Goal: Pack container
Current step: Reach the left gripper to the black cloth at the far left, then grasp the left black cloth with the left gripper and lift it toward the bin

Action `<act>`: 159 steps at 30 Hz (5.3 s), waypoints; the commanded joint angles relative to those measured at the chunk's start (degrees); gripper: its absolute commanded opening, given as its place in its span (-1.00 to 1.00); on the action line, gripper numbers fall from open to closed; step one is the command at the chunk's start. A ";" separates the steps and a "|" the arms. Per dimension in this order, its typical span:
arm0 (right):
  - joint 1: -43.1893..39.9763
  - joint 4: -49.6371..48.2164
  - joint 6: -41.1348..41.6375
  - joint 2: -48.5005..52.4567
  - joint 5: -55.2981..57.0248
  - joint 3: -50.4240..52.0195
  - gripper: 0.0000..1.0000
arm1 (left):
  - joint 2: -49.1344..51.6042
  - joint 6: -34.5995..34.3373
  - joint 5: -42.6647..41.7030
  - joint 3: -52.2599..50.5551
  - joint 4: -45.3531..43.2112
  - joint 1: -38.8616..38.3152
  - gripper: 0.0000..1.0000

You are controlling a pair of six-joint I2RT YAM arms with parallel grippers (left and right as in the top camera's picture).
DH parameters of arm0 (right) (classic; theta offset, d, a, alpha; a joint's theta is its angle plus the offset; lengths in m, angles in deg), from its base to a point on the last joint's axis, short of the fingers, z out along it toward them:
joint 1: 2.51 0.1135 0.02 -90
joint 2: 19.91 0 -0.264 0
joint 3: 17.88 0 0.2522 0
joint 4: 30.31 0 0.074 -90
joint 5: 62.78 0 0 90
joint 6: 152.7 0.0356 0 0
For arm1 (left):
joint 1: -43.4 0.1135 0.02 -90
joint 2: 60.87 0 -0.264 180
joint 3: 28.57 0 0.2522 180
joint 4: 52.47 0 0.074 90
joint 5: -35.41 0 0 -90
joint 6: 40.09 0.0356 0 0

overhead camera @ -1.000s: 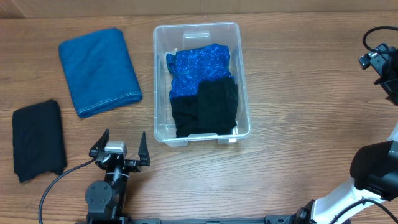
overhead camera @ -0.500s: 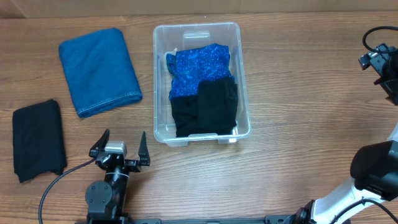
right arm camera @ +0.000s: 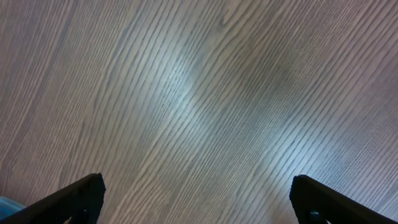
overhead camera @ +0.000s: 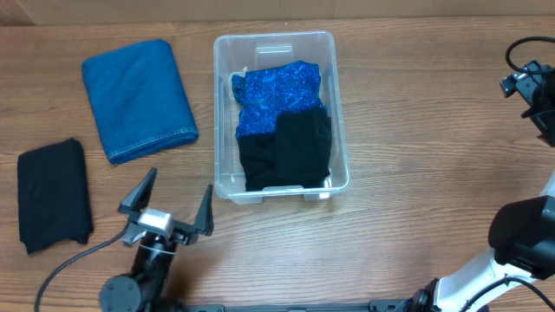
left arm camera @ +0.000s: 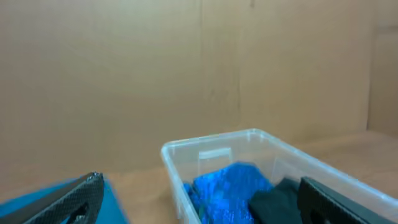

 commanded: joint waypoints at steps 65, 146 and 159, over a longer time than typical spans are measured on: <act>-0.09 -0.15 0.28 -0.37 0.15 0.20 1.00 | 102.75 -0.74 58.55 54.93 50.90 18.40 1.00; -0.09 -0.15 0.28 -0.37 0.15 0.20 1.00 | 87.36 -19.80 41.00 106.20 55.08 8.02 -0.92; -0.09 -0.15 0.28 -0.37 0.15 0.20 1.00 | 89.35 -31.78 42.80 106.18 67.69 -24.28 -0.92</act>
